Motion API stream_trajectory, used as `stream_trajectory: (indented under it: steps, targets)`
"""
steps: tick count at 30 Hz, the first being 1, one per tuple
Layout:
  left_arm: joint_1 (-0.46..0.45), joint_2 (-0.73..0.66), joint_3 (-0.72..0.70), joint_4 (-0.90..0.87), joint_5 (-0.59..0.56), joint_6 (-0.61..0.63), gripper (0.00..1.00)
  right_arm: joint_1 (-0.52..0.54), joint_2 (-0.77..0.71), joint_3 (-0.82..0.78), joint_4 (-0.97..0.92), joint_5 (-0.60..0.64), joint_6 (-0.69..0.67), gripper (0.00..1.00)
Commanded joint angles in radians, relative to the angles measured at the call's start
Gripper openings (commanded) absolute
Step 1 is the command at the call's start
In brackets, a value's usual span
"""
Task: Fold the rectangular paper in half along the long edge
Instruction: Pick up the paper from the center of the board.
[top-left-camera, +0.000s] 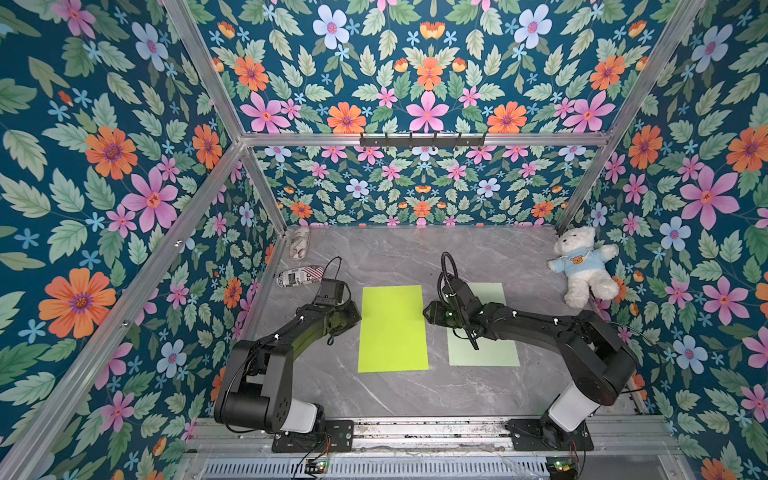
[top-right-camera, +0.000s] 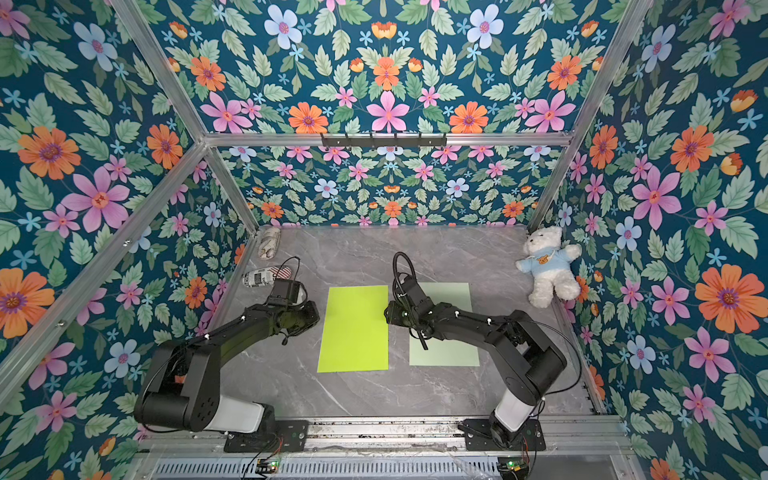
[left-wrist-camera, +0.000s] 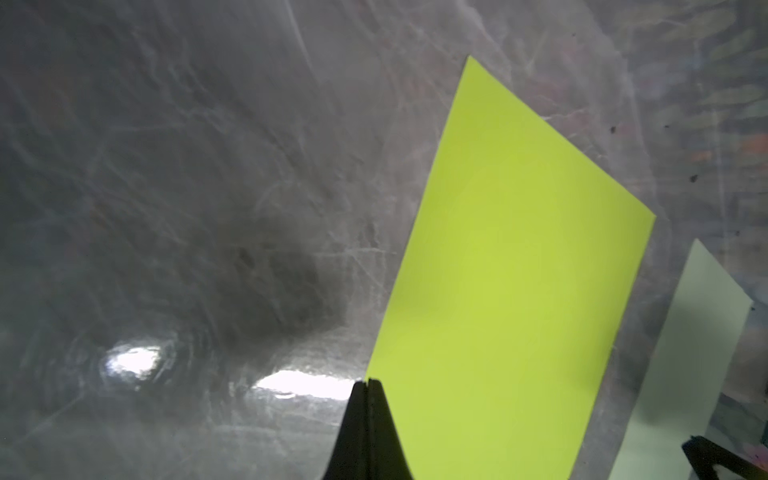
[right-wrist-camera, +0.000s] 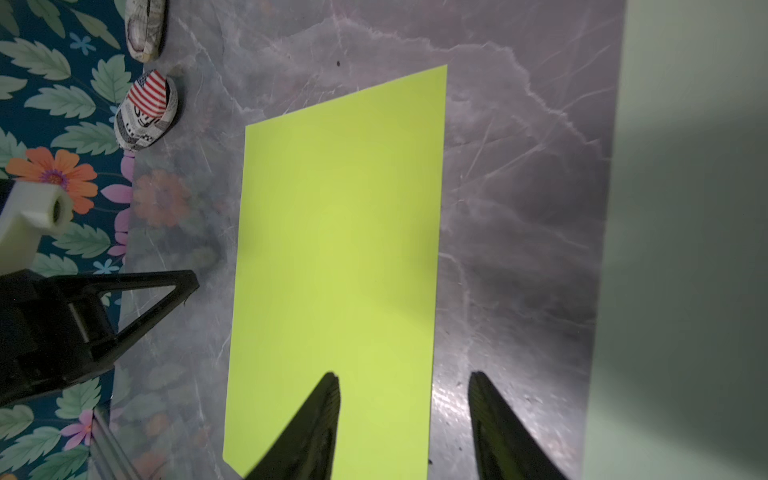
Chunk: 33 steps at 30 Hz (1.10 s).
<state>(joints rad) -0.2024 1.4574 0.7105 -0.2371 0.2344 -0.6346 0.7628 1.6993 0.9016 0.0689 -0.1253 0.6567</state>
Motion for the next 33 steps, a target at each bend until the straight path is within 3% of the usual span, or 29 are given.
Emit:
stream_trajectory:
  steps: [1, 16, 33]
  targets:
    - [0.003, 0.02, -0.001, -0.003, 0.013, 0.02, 0.0, 0.004, 0.025, 0.006, 0.033, -0.066, 0.014, 0.53]
    - [0.003, 0.049, -0.025, 0.02, 0.043, 0.006, 0.0, 0.005, 0.088, 0.045, -0.063, -0.048, -0.015, 0.56]
    - [0.002, 0.079, -0.047, 0.033, 0.01, 0.019, 0.0, -0.004, 0.141, 0.038, -0.001, -0.11, -0.01, 0.58]
